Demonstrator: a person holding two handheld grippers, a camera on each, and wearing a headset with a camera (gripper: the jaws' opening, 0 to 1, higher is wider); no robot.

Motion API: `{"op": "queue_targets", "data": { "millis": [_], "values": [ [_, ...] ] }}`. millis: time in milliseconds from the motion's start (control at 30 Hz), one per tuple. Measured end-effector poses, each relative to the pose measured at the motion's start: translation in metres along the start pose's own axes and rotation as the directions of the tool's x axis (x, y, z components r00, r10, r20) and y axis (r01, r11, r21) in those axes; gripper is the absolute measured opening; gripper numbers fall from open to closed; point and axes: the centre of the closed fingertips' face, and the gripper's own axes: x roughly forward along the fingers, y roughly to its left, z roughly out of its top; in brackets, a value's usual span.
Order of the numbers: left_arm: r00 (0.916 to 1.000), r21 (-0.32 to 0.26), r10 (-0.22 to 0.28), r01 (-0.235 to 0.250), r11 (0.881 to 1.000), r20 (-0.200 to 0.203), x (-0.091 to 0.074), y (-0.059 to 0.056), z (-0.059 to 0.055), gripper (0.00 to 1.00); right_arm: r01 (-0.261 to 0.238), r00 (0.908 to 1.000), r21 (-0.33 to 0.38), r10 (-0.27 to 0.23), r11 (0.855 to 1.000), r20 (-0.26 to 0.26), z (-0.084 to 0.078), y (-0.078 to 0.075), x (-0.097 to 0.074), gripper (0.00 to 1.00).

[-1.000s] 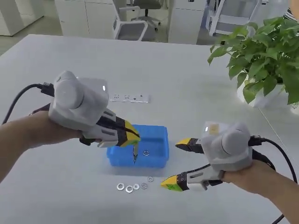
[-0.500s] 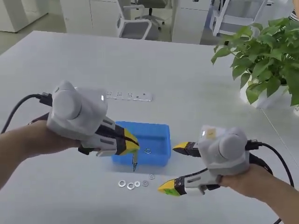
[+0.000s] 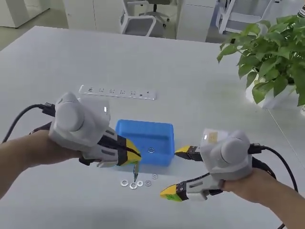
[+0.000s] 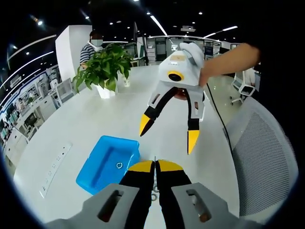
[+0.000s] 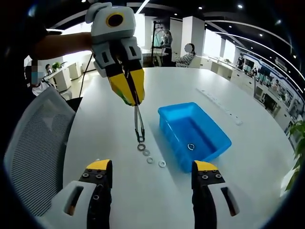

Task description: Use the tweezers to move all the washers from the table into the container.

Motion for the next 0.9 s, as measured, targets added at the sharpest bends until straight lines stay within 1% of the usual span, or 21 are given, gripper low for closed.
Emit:
{"op": "queue_targets", "data": {
  "millis": [267,367,733,900],
  "values": [
    [1.0000,-0.012,-0.006,0.006,1.000,-0.005,0.004,-0.004,-0.006,0.05,-0.004,0.9999,0.003,0.004,1.000,-0.010,-0.004,0.001,0.001,0.68],
    [1.0000,-0.017,-0.007,0.007,1.000,0.000,0.005,-0.003,-0.008,0.05,-0.009,0.9998,0.003,0.009,1.000,-0.015,-0.006,0.003,0.001,0.68],
    [0.9999,-0.027,-0.014,0.014,1.000,0.000,0.010,-0.005,-0.011,0.05,-0.015,0.9995,0.010,0.016,1.000,-0.026,-0.011,0.006,0.003,0.68],
    [0.9999,-0.026,-0.014,0.014,1.000,-0.009,0.011,-0.004,-0.015,0.05,-0.016,0.9994,0.010,0.017,1.000,-0.029,-0.012,0.006,0.004,0.67]
  ]
}}
